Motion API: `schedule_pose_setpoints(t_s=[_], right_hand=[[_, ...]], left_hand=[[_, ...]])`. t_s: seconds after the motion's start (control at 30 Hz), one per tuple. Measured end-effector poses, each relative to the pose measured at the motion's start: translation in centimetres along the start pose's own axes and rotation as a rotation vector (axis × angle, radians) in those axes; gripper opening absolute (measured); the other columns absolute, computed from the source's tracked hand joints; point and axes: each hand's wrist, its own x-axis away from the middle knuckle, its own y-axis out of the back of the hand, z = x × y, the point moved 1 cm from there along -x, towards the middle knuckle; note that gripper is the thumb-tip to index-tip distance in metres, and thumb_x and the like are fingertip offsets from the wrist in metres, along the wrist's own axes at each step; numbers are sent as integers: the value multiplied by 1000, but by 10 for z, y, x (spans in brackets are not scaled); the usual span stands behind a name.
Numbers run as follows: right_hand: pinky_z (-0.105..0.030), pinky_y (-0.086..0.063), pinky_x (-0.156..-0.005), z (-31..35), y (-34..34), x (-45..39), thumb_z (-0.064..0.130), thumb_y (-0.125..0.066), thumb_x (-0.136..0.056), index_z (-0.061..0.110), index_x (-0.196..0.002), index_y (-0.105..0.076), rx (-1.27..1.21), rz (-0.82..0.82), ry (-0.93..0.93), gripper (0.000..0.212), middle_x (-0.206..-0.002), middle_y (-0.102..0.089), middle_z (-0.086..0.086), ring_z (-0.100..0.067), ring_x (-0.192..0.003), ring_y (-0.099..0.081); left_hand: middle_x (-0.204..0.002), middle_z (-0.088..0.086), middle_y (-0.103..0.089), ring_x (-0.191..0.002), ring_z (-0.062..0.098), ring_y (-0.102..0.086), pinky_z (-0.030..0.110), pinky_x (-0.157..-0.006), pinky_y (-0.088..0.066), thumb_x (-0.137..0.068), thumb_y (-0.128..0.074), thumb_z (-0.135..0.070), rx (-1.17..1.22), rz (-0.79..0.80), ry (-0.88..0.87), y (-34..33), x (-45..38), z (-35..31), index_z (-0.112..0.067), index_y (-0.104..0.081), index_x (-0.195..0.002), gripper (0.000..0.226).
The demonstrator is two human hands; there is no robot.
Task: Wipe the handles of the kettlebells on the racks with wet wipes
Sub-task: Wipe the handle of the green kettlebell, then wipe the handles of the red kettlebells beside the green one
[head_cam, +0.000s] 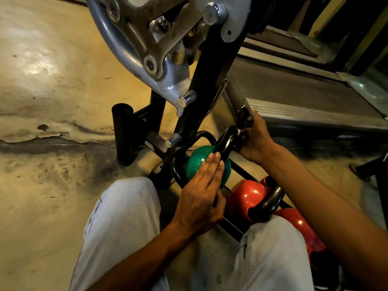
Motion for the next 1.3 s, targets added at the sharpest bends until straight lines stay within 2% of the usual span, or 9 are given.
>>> schedule_pose_setpoints(t_s=[0.2, 0.3, 0.37, 0.47, 0.53, 0.63, 0.87, 1.03, 1.3], right_hand=[[-48, -52, -81, 0, -1, 22, 60, -47, -98, -1, -135, -53, -241, 61, -126, 72, -130, -55, -25, -39, -110, -60], [-46, -45, -112, -13, 3, 24, 67, -48, -94, -10, -134, -51, -363, 88, -180, 86, -142, -55, -26, -39, -131, -56], [-40, -38, -119, -25, 7, 24, 71, -47, -92, -8, -131, -56, -366, 122, -197, 89, -146, -55, -17, -31, -135, -54], [-35, -45, -94, -44, 14, 27, 77, -40, -90, 0, -132, -62, -306, 200, -183, 90, -118, -65, -11, -26, -102, -62], [-36, -47, -89, -57, 17, 32, 79, -36, -90, 4, -139, -61, -250, 261, -165, 93, -108, -66, -12, -26, -95, -62], [-43, -42, -113, -78, 19, 45, 78, -35, -94, 4, -140, -62, -187, 312, -57, 92, -127, -69, -18, -31, -115, -65], [-46, -45, -116, -117, 14, 83, 52, -37, -108, 9, -139, -62, -112, 164, 273, 58, -134, -70, -11, -23, -129, -65], [-44, -53, -107, -131, 9, 90, 22, -50, -109, 11, -127, -69, 7, -12, 466, 29, -122, -75, -9, -22, -121, -69], [-31, -62, -87, -120, 9, 89, 8, -63, -102, 7, -118, -73, 152, -138, 492, 19, -94, -81, 0, -12, -93, -77]], left_hand=[[-167, 15, -34, -158, 23, -26, 45, -124, -36, -90, -65, -11, 5, -3, 18, 1, -1, -2, 1, -39, -156, 72], [-166, 15, -36, -158, 23, -26, 46, -122, -38, -91, -64, -11, 4, -10, 28, 1, -2, -4, 1, -41, -155, 70], [-166, 15, -36, -158, 22, -26, 46, -122, -38, -92, -63, -12, 2, -11, 23, 2, -3, -5, 1, -41, -155, 68], [-166, 14, -35, -159, 21, -25, 45, -123, -37, -92, -60, -13, -1, -13, 12, 3, -4, -5, 1, -42, -155, 67], [-167, 15, -34, -159, 21, -25, 46, -123, -37, -92, -61, -12, 1, -7, 10, 4, -4, -5, 0, -42, -155, 67], [-167, 14, -34, -159, 22, -25, 45, -123, -38, -93, -59, -14, -2, 3, 13, 4, -4, -3, -1, -41, -156, 66], [-166, 12, -36, -158, 20, -28, 45, -122, -39, -96, -49, -16, 31, -3, 15, 6, -6, -3, -3, -42, -156, 62], [-166, 11, -36, -158, 18, -28, 45, -122, -39, -94, -50, -11, 70, -4, 28, 6, -7, -1, -3, -42, -155, 63], [-165, 14, -38, -157, 21, -30, 45, -124, -37, -96, -45, -15, 68, 8, 34, 8, -10, -3, 0, -44, -154, 60]])
